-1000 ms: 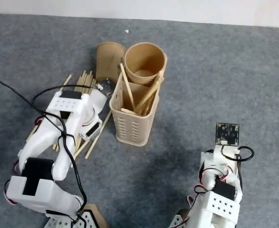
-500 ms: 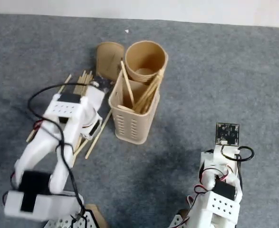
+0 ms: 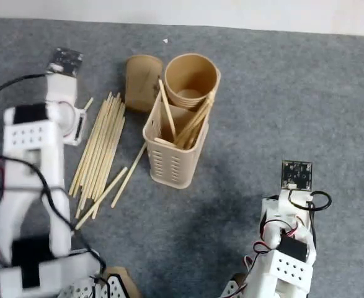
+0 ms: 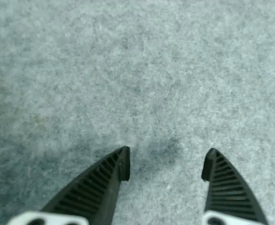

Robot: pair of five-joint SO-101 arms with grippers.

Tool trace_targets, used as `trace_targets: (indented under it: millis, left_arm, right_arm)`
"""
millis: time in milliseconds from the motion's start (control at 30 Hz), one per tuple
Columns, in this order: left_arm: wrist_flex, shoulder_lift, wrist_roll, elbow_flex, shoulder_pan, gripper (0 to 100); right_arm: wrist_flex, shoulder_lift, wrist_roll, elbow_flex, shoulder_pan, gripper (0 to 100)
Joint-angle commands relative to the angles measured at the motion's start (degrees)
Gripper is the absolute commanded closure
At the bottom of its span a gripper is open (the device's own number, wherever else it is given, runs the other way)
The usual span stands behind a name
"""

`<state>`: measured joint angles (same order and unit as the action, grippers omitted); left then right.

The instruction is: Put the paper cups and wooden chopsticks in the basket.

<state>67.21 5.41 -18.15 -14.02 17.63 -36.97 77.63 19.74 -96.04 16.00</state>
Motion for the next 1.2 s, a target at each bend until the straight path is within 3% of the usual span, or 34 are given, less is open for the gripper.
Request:
trace_targets:
  millis: [0,233,567,1167]
  left_arm:
    - [1.9,-10.7,-5.5,9.5,1.1,81]
    - [4.4,-25.5,-7.0,22.3,-1.1,81]
    - [3.9,-36.4,-7.0,23.5,-2.5,81]
    - [-0.5,-39.3,-9.4,23.5,0.2,87]
  right_arm:
    - [1.0,0.7,0.4,-1.8,-0.7,73.8]
    - [1.0,0.7,0.4,-1.8,-0.7,73.8]
    - [1.0,0.7,0.5,-1.8,-0.7,73.8]
    - [1.0,0.7,0.5,-1.8,-2.2,73.8]
